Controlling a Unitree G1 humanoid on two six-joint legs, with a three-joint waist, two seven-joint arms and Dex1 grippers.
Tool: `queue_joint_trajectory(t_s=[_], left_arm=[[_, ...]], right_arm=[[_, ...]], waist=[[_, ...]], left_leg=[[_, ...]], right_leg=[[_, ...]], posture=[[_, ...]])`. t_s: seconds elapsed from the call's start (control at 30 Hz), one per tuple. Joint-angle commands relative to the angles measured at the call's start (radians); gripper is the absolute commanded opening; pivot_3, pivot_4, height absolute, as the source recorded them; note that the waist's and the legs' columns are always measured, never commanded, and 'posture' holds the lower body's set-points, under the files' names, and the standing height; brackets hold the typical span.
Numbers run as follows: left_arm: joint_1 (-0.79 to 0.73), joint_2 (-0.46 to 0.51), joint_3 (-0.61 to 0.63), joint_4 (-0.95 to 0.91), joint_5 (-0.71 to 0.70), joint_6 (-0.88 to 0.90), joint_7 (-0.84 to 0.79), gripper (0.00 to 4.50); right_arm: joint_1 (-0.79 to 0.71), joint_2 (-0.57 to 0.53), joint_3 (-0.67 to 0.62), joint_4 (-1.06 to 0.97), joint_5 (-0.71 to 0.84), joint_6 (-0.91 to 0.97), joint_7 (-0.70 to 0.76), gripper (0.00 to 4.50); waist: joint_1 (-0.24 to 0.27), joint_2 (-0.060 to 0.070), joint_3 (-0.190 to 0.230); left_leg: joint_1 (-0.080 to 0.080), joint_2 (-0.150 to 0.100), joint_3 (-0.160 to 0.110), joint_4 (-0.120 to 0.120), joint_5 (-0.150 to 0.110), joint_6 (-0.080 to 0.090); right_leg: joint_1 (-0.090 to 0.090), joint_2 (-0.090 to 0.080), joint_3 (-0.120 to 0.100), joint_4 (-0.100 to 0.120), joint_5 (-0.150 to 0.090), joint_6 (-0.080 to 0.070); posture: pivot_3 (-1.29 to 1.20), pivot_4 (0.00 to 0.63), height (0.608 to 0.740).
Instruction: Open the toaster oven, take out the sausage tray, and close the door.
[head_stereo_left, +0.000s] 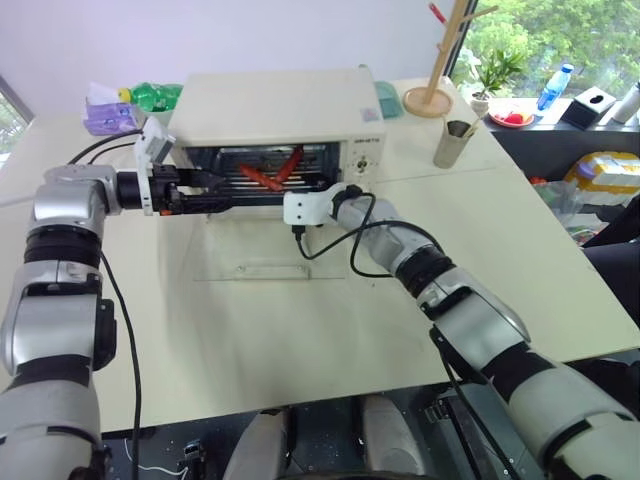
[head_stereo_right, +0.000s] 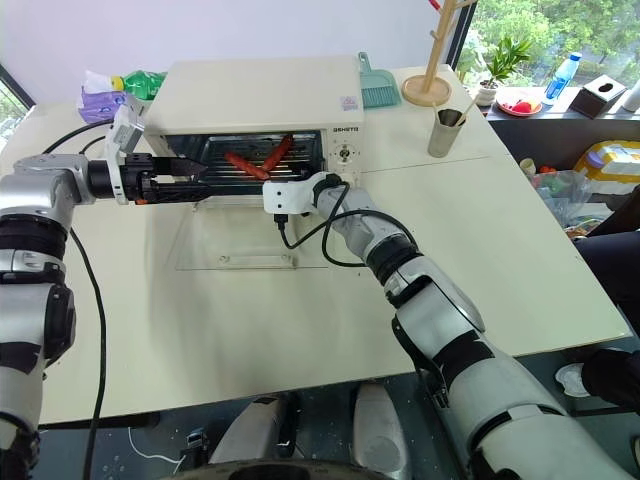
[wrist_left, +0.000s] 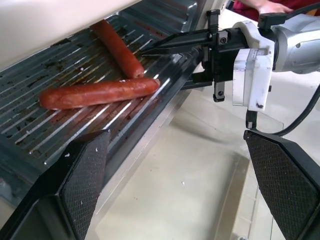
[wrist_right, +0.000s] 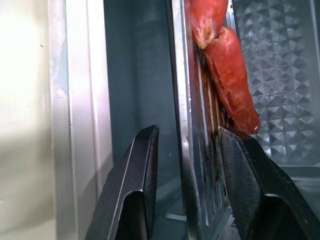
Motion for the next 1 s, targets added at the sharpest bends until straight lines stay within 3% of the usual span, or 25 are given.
queue_joint_trajectory(t_s=[0.03, 0.07, 0.37, 1.0], left_arm=[[-0.015, 0.014, 0.029, -0.025, -0.005, -0.015, -0.001, 4.5], [-0.016, 0.014, 0.03, -0.024, -0.005, -0.016, 0.0, 4.5], [-0.027, 0.009, 0.027, -0.01, -0.002, -0.021, 0.0, 4.5], [-0.066, 0.003, 0.014, 0.036, 0.022, -0.032, -0.036, 4.5]], right_arm=[[-0.034, 0.011, -0.003, 0.018, 0.001, -0.018, -0.01, 0.49], [-0.032, 0.011, -0.002, 0.018, -0.001, -0.019, -0.013, 0.09], [0.04, -0.023, -0.004, -0.1, -0.01, -0.014, 0.003, 0.09], [0.334, -0.209, -0.046, -0.639, -0.002, 0.016, 0.137, 0.09]], waist=[[0.0, 0.0, 0.0], [0.0, 0.0, 0.0], [0.002, 0.0, 0.0], [0.021, -0.001, 0.0]], left_leg=[[0.0, 0.0, 0.0, 0.0, 0.0, 0.0], [0.0, 0.0, 0.0, 0.0, 0.0, 0.0], [0.0, 0.0, 0.0, 0.0, 0.0, 0.0], [-0.001, -0.001, 0.001, 0.001, 0.0, 0.0]], right_leg=[[0.0, 0.0, 0.0, 0.0, 0.0, 0.0], [0.0, 0.0, 0.0, 0.0, 0.0, 0.0], [-0.001, 0.0, 0.001, 0.001, 0.0, 0.0], [0.001, -0.001, 0.0, -0.001, 0.0, 0.0]], posture=[[0.0, 0.15, 0.74], [0.0, 0.15, 0.74], [0.0, 0.15, 0.74], [0.0, 0.15, 0.74]])
